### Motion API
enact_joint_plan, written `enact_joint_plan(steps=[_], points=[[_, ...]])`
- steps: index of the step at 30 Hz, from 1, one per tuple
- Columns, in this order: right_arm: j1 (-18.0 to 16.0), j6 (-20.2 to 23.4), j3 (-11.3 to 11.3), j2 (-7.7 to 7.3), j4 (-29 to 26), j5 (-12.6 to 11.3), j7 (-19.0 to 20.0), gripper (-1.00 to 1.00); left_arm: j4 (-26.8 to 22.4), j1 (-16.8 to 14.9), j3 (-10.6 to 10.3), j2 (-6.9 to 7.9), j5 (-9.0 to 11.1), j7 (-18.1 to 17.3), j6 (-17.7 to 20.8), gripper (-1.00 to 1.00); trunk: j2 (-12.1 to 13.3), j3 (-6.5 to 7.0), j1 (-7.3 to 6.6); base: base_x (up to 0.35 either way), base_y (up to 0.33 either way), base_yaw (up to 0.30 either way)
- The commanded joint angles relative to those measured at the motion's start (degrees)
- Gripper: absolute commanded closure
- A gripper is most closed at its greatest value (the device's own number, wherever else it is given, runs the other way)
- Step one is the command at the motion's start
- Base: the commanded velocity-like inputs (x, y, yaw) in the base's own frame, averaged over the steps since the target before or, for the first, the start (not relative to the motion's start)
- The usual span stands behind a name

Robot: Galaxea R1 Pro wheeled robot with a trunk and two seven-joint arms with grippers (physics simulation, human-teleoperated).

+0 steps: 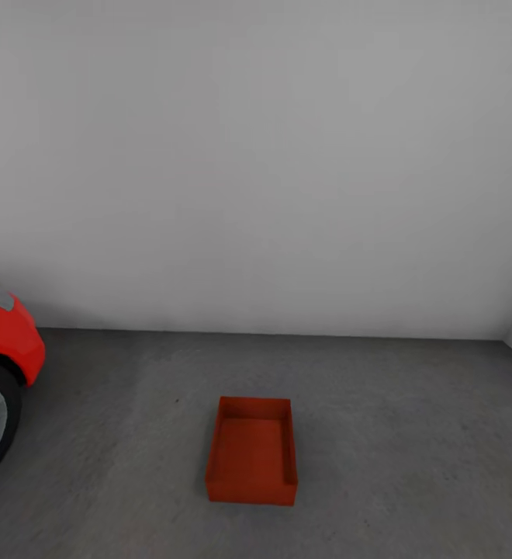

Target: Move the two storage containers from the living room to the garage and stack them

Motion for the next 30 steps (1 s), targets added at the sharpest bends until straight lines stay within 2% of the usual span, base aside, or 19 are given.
enact_joint_plan(steps=[1,30], points=[[-0.1,-0.3,0.4,0.01,0.2,-0.6,0.3,-1.0,0.1,0.0,0.0,0.0,0.3,0.0,-0.2,-1.0,0.0,0.04,0.0,0.0,0.0,0.0],[-0.1,-0.3,0.4,0.02,0.2,-0.5,0.3,-1.0,0.1,0.0,0.0,0.0,0.3,0.0,-0.2,-1.0,0.0,2.76,0.0,0.0,0.0,0.0]])
